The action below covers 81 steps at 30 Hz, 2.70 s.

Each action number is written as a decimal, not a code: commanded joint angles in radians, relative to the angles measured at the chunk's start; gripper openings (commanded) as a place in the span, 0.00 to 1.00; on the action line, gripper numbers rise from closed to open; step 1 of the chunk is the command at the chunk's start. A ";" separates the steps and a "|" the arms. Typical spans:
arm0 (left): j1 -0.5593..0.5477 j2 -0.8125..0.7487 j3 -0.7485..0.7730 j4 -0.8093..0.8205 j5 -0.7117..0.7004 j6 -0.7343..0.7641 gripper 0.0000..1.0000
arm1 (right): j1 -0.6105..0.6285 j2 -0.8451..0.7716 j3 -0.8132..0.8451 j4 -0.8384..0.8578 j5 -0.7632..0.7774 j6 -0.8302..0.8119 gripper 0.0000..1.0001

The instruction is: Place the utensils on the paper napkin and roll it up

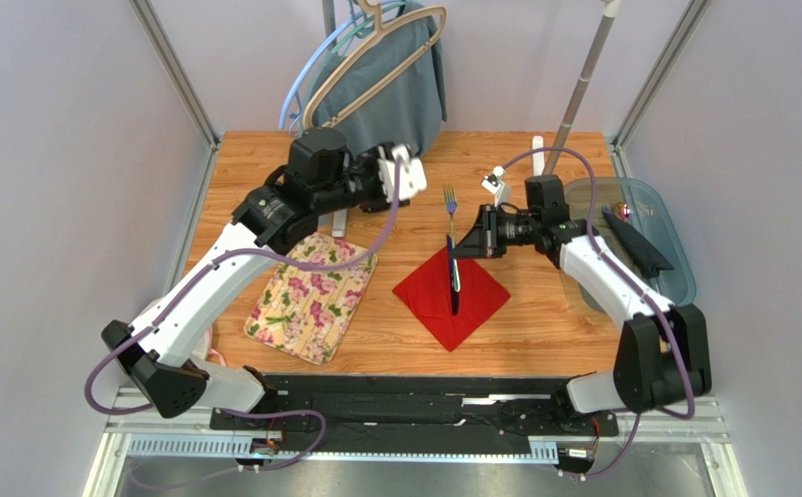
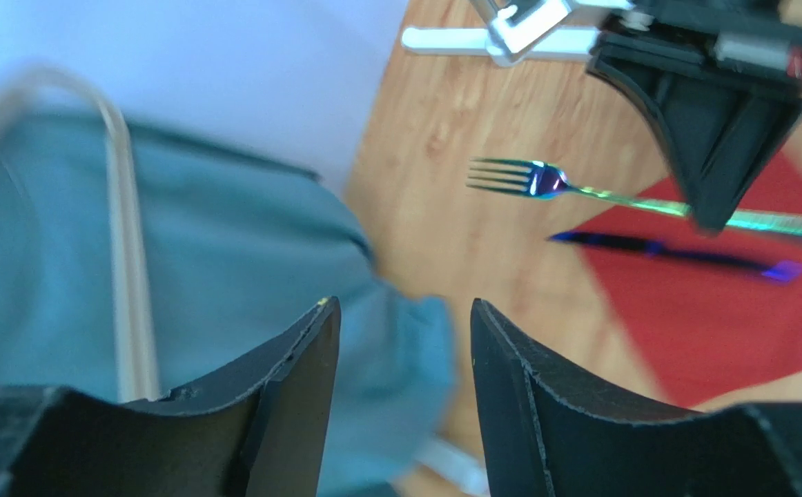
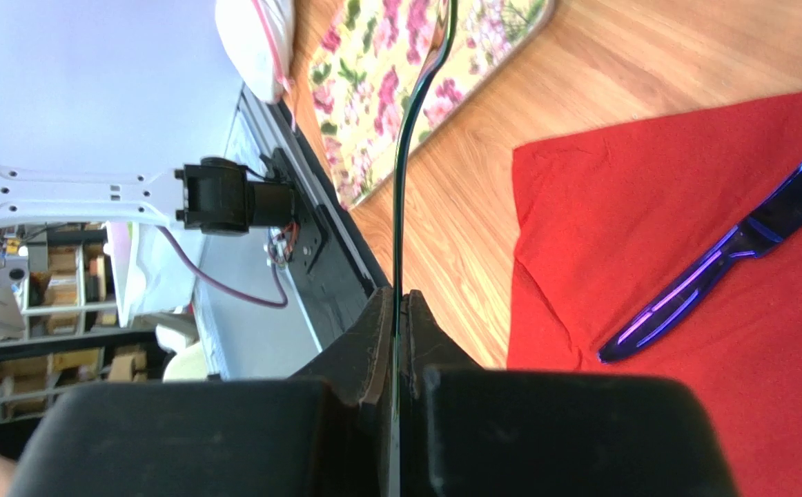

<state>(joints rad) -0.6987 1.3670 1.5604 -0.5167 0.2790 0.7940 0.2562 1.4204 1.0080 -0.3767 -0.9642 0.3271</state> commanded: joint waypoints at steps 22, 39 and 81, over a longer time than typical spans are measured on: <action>-0.018 0.170 -0.091 0.181 -0.055 -1.543 0.40 | 0.055 -0.150 -0.235 0.595 -0.001 0.417 0.00; -0.036 0.213 -0.080 0.164 -0.087 -1.558 0.39 | 0.063 -0.129 -0.250 0.555 0.039 0.400 0.00; -0.091 0.346 0.001 0.109 -0.164 -1.555 0.04 | 0.063 -0.121 -0.226 0.480 0.074 0.354 0.00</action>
<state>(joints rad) -0.7845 1.7119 1.5200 -0.4164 0.1066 -0.7567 0.3138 1.3094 0.7490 0.0975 -0.8974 0.7059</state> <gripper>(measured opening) 0.128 0.012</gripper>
